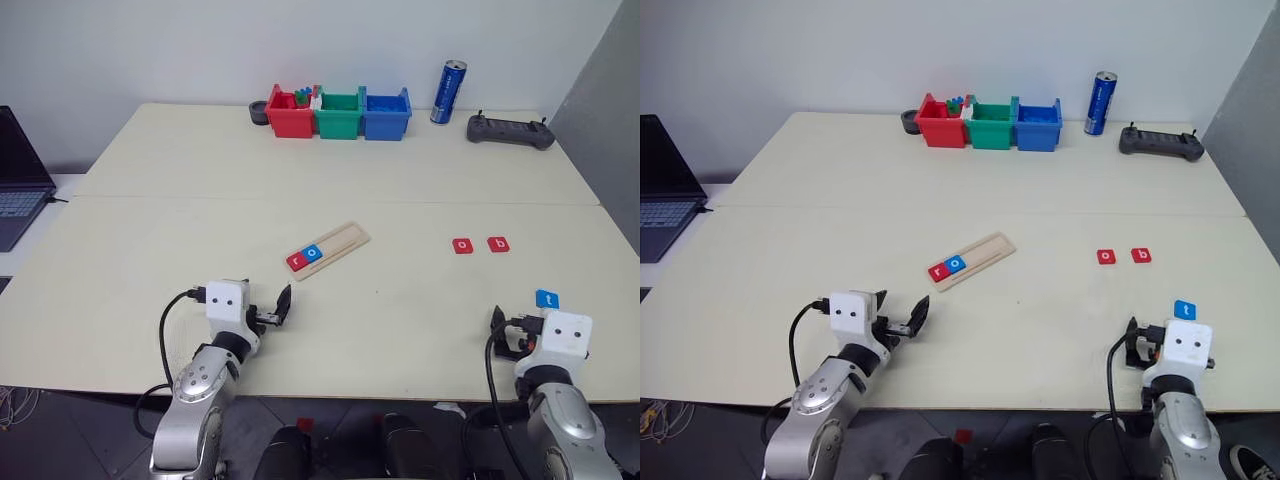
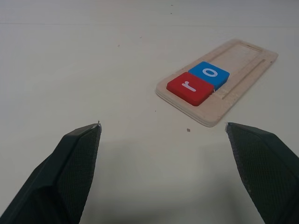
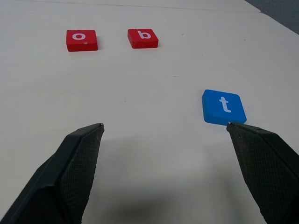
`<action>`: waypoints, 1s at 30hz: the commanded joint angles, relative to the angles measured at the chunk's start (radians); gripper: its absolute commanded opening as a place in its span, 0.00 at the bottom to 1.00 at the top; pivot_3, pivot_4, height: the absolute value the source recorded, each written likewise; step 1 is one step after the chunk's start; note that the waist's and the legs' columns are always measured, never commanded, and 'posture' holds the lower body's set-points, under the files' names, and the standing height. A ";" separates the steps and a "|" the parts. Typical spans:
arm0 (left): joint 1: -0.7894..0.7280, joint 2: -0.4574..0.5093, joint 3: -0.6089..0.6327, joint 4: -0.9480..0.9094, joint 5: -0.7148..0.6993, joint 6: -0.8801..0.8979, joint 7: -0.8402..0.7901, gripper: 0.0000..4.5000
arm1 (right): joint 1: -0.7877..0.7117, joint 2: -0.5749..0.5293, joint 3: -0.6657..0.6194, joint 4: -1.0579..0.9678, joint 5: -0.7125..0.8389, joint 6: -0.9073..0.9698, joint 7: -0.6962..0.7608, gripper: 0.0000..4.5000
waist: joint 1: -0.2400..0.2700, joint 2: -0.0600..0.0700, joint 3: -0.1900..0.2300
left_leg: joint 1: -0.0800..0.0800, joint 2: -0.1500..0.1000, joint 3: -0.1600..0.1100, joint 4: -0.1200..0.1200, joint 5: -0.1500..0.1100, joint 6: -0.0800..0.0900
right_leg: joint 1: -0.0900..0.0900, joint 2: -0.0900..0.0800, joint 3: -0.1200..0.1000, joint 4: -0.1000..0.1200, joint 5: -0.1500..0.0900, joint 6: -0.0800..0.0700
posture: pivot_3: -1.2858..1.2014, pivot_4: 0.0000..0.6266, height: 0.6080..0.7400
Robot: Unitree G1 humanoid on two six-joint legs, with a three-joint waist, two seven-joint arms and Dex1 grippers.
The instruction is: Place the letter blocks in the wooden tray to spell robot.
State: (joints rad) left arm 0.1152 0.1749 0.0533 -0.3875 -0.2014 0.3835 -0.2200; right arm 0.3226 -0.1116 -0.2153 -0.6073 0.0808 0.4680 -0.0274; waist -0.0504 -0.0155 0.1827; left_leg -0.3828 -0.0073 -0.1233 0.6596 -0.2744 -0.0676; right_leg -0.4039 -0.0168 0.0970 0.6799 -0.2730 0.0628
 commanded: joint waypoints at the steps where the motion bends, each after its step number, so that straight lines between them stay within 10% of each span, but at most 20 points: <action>1: 0.005 0.010 -0.008 -0.041 0.002 -0.013 -0.007 1.00 | -0.001 -0.003 -0.014 -0.039 0.000 -0.009 0.003 1.00 | 0.000 0.000 0.000 | 0.000 0.000 0.000 0.000 0.000 0.000 | 0.000 0.000 0.000 0.000 0.000 0.000 | 0.52 0.24 1.00; 20: -0.055 0.056 -0.016 0.008 -0.002 -0.047 -0.082 1.00 | -0.028 -0.041 -0.008 -0.044 -0.006 -0.035 0.040 1.00 | 0.000 0.000 0.000 | 0.000 0.000 0.000 0.000 0.000 0.000 | 0.000 0.000 0.000 0.000 -0.002 0.003 | 0.52 0.24 1.00; 30: -0.278 0.225 -0.010 0.265 -0.055 -0.129 -0.367 1.00 | -0.243 -0.312 0.050 -0.044 0.293 0.120 0.463 1.00 | -0.002 0.000 0.000 | 0.000 0.000 0.000 0.000 0.000 0.000 | 0.000 0.001 0.000 0.000 0.001 -0.001 | 0.52 0.24 1.00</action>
State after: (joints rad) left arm -0.1382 0.3846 0.0348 -0.1565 -0.2384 0.2933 -0.5336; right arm 0.0928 -0.3993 -0.1711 -0.6143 0.3046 0.5594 0.3525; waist -0.0524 -0.0160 0.1831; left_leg -0.3826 -0.0075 -0.1237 0.6596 -0.2745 -0.0673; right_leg -0.4033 -0.0159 0.0962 0.6795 -0.2724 0.0617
